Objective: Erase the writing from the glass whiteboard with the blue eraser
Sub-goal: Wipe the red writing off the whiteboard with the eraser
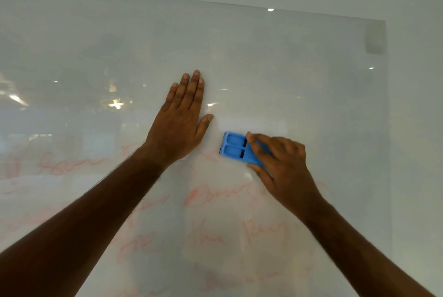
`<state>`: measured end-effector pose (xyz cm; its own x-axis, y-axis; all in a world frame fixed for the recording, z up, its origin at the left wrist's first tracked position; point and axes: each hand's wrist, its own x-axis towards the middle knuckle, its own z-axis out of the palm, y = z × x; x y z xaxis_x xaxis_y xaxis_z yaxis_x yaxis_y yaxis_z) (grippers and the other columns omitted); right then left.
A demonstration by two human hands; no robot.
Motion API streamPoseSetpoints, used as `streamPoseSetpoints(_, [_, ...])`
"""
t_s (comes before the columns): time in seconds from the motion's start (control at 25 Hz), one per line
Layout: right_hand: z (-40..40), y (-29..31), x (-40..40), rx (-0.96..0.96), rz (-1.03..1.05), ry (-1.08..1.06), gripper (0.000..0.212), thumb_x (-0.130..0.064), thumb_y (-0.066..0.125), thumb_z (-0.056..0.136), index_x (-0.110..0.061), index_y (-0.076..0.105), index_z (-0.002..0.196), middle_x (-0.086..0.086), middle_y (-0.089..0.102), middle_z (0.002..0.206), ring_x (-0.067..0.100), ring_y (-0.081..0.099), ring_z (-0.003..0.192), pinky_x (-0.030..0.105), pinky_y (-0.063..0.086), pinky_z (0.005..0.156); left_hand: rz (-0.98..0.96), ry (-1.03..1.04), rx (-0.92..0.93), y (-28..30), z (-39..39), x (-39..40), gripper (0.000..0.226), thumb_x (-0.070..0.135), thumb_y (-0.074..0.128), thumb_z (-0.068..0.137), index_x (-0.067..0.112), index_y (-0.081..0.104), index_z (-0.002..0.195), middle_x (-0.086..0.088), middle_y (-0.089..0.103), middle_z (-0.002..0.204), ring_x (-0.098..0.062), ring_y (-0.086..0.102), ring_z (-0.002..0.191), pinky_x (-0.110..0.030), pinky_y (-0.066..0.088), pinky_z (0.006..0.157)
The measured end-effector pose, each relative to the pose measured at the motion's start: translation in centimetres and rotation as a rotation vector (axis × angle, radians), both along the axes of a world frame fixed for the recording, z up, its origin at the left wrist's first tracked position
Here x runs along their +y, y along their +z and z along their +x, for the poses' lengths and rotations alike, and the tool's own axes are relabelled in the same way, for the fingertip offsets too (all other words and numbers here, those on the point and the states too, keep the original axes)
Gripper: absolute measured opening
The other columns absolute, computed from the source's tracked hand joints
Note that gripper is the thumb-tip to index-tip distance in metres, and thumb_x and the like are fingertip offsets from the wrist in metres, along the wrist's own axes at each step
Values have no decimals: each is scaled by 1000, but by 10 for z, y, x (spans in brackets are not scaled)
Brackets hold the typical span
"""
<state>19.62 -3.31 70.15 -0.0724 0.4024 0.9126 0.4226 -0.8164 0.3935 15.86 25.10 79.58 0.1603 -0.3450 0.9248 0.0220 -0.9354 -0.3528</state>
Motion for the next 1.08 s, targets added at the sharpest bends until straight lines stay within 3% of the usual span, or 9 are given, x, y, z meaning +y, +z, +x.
streamPoseSetpoints(0.16, [-1,-28,-24,-112,-126,-80,56,-42,51,101,-18,49,151,3,58,141,29,62,109,49,49,88,6,15,13,-1,-1,2,77,48,24,115,0,11,173,-18,6,183,-34,5,170,-46,8,139])
streamPoseSetpoints(0.36, [8,-1,-47,-92,-14,-118,57,-43,41,105,-15,42,155,10,57,140,34,60,110,49,45,88,9,2,44,1,-4,2,75,46,24,114,0,12,173,-18,7,183,-34,5,170,-45,6,139])
streamPoseSetpoints(0.52, [4,25,-1,-90,80,-72,59,-48,44,104,-16,46,154,8,59,138,32,59,106,46,43,84,36,8,82,5,-10,5,76,46,22,113,2,11,173,-17,6,183,-33,5,170,-43,5,138])
streamPoseSetpoints(0.72, [-6,-2,37,-137,-89,-107,64,-47,56,102,-17,40,156,5,55,142,29,58,110,46,42,88,86,12,92,9,-14,20,78,52,20,113,3,10,174,-15,5,183,-31,5,170,-42,4,138])
streamPoseSetpoints(0.92, [-2,-18,12,-187,-166,-134,59,-46,54,104,-17,45,154,3,58,139,30,61,106,47,45,87,16,9,27,24,-20,48,78,50,25,114,-2,17,172,-20,12,181,-36,12,169,-46,9,137])
streamPoseSetpoints(1.08, [-3,9,8,-198,-93,-123,58,-47,45,105,-15,46,153,7,61,137,34,63,102,47,46,82,-72,45,28,33,-36,89,80,52,24,113,1,10,173,-18,5,182,-35,5,170,-43,1,136])
